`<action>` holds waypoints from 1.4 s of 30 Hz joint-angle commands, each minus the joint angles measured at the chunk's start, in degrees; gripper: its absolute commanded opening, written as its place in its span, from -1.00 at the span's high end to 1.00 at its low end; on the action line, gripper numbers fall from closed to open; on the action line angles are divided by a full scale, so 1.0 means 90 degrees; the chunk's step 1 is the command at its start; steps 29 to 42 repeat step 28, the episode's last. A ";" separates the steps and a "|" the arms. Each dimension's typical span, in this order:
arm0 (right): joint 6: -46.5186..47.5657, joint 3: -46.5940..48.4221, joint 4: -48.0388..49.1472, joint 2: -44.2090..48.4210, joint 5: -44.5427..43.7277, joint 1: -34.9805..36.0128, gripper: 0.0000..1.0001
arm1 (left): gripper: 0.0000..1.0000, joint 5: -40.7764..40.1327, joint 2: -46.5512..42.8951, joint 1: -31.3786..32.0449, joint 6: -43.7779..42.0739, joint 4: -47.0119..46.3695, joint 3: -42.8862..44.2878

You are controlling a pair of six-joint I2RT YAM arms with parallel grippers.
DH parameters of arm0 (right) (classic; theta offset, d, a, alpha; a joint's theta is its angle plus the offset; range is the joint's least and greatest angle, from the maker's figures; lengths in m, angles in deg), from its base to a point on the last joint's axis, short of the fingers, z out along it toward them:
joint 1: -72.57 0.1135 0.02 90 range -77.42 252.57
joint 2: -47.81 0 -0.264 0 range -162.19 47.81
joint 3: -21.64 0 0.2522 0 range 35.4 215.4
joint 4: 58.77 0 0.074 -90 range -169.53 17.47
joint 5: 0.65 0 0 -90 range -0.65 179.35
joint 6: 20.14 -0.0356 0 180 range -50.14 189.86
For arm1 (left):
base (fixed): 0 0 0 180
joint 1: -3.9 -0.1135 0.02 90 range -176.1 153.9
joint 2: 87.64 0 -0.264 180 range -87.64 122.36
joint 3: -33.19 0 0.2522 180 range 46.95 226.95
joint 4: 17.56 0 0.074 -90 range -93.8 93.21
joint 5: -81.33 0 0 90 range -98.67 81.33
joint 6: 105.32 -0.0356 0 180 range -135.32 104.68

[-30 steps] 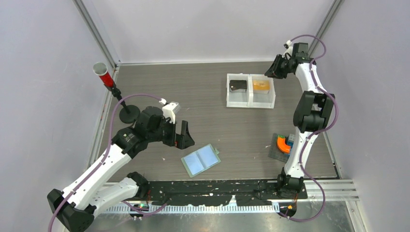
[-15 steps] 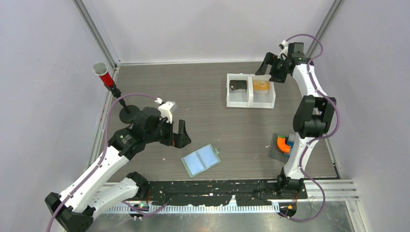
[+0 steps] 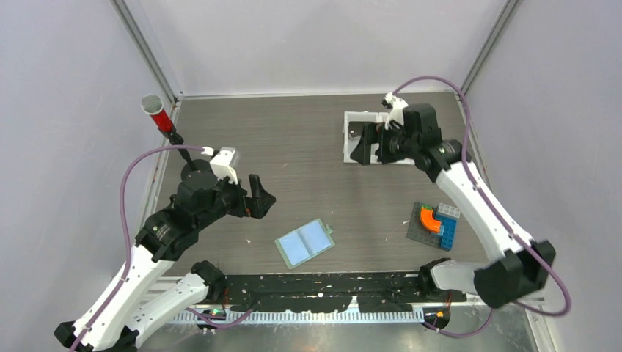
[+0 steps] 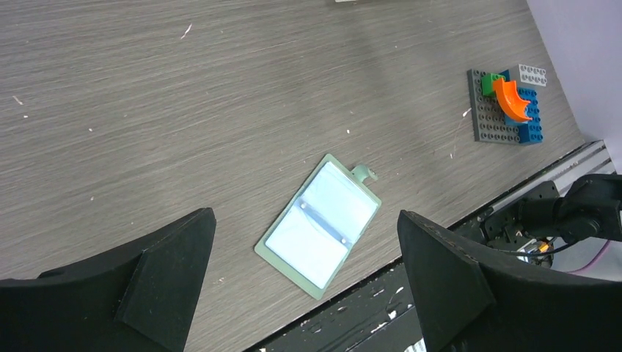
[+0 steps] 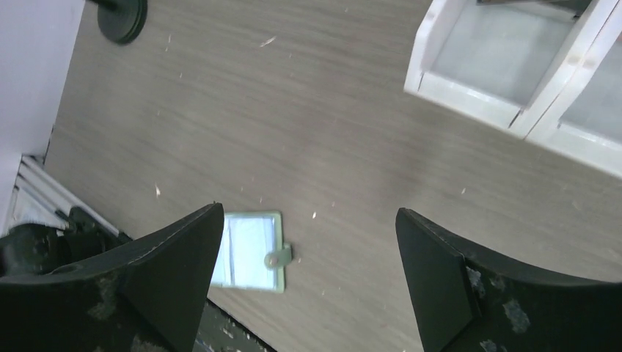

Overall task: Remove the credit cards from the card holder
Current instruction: Reset both arms

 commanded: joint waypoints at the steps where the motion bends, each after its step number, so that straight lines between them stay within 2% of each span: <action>1: -0.0260 -0.1033 0.0557 0.1420 -0.0414 0.0292 -0.90 | -0.98 -0.0187 -0.0067 -0.0010 0.0217 -0.0207 0.0218; 9: -0.0463 -0.2314 0.0744 0.4166 -0.0412 0.0322 -0.90 | -0.98 0.0194 -0.0552 -0.0012 0.0361 -0.0880 -0.0346; 15: -0.0798 -0.3049 0.0912 0.5171 -0.0278 0.0323 -0.90 | -0.98 0.0341 -0.0975 -0.0006 0.0412 -0.1262 -0.0732; 42: -0.0671 -0.3050 0.0773 0.5311 -0.0308 0.0323 -0.91 | -0.98 0.0171 -0.1322 -0.0004 0.0332 -0.1180 -0.0872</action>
